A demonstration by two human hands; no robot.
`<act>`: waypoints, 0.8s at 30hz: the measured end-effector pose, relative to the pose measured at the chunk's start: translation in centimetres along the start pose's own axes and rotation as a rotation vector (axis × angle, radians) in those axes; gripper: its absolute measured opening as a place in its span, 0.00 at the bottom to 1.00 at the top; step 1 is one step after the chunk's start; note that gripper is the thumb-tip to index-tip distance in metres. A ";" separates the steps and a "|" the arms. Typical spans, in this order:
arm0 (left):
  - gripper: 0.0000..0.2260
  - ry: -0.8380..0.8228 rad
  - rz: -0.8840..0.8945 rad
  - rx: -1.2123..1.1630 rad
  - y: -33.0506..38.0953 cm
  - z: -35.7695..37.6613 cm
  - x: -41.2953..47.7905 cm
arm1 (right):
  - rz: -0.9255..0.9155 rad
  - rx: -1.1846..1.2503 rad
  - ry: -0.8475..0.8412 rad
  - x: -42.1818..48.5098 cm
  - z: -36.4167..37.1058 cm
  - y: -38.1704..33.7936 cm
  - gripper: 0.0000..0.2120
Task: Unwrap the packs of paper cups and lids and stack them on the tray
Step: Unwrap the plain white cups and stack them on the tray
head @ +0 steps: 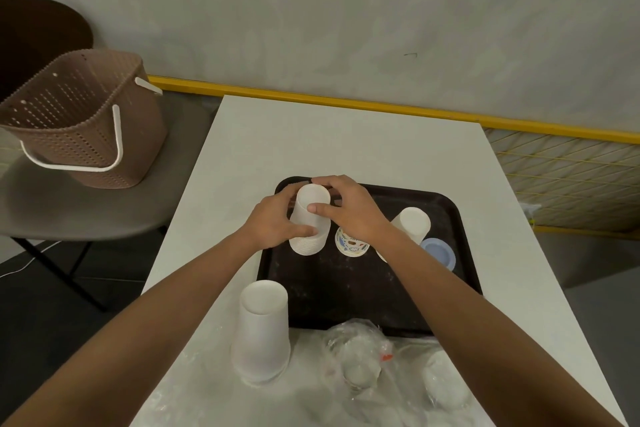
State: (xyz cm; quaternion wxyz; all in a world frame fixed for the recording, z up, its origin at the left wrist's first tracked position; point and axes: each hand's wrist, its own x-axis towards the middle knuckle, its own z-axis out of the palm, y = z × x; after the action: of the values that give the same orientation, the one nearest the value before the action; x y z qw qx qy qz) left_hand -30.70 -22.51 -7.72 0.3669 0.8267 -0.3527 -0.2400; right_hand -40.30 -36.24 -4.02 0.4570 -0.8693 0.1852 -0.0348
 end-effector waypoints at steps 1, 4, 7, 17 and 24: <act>0.39 -0.011 -0.011 -0.005 0.0 -0.2 -0.2 | -0.012 -0.038 0.013 -0.1 -0.1 -0.1 0.24; 0.41 -0.004 -0.017 -0.027 0.0 -1.1 -1.2 | -0.053 -0.119 0.079 -0.7 -0.4 -0.8 0.22; 0.35 0.066 -0.037 -0.067 0.1 -2.2 -2.4 | -0.089 -0.123 0.148 -1.6 -0.9 -2.2 0.19; 0.22 0.111 -0.011 -0.443 1.4 -4.9 -9.4 | -0.220 -0.025 0.073 -6.4 1.3 -7.4 0.17; 0.39 -0.152 -0.007 -0.468 -0.9 -4.7 -14.7 | -0.072 -0.094 -0.072 -9.7 3.8 -7.7 0.27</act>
State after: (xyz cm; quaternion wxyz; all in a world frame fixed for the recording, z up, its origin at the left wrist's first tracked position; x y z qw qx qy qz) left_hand -36.58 -8.89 -3.46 0.5200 0.6999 -0.3111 -0.3782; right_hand -46.25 -25.90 1.04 0.4206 -0.8965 0.1387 -0.0110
